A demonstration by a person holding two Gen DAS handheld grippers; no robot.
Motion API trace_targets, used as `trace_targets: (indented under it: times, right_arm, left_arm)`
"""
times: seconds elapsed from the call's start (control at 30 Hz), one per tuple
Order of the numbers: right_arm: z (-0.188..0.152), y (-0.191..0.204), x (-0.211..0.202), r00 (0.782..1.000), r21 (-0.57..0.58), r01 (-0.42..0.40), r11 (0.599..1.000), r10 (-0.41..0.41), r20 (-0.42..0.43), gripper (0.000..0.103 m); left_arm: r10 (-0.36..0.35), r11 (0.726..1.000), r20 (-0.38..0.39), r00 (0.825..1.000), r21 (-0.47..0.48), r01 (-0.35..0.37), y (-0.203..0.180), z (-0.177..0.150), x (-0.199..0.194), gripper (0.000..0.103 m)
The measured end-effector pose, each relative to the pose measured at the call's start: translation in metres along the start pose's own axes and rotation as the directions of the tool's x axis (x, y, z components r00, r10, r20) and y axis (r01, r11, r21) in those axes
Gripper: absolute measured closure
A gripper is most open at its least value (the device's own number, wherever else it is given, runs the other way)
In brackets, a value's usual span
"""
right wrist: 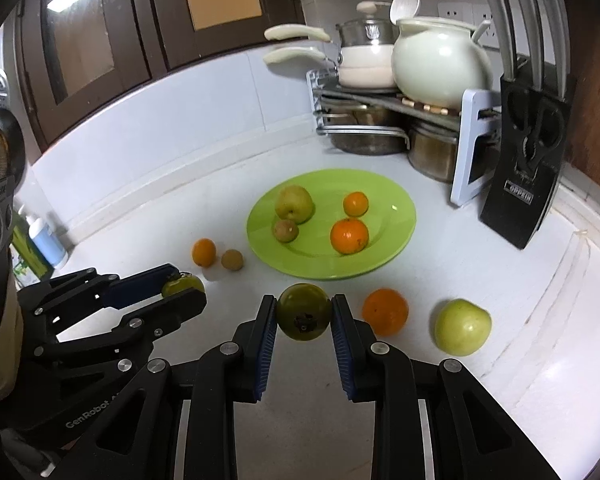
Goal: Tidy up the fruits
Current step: 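Carry both green tomatoes over the green plate and open both tools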
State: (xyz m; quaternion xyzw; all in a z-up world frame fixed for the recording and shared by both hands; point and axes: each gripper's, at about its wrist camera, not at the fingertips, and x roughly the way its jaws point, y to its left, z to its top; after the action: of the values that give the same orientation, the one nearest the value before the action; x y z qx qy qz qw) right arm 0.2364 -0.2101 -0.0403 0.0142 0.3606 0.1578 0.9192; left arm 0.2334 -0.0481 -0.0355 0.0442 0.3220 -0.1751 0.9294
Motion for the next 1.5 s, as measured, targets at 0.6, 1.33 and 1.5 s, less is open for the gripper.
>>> trace_targets:
  times: [0.6, 1.33, 1.5]
  right_arm:
    - [0.043, -0.008, -0.001, 0.997, -0.029, 0.008, 1.000, -0.005, 0.075, 0.075]
    - [0.121, -0.026, 0.077, 1.000, -0.099, 0.011, 0.995, -0.009, 0.017, 0.075]
    - [0.129, -0.028, 0.102, 1.000, -0.102, 0.013, 0.995, -0.015, -0.026, 0.075]
  left_arm:
    - [0.022, 0.999, 0.104, 0.994, 0.044, -0.027, 0.001, 0.052, 0.001, 0.073]
    - [0.022, 1.000, 0.016, 1.000, -0.001, -0.022, 0.043, 0.116, 0.085, 0.073]
    - [0.019, 1.000, -0.031, 0.999, -0.009, -0.019, 0.052, 0.123, 0.113, 0.073]
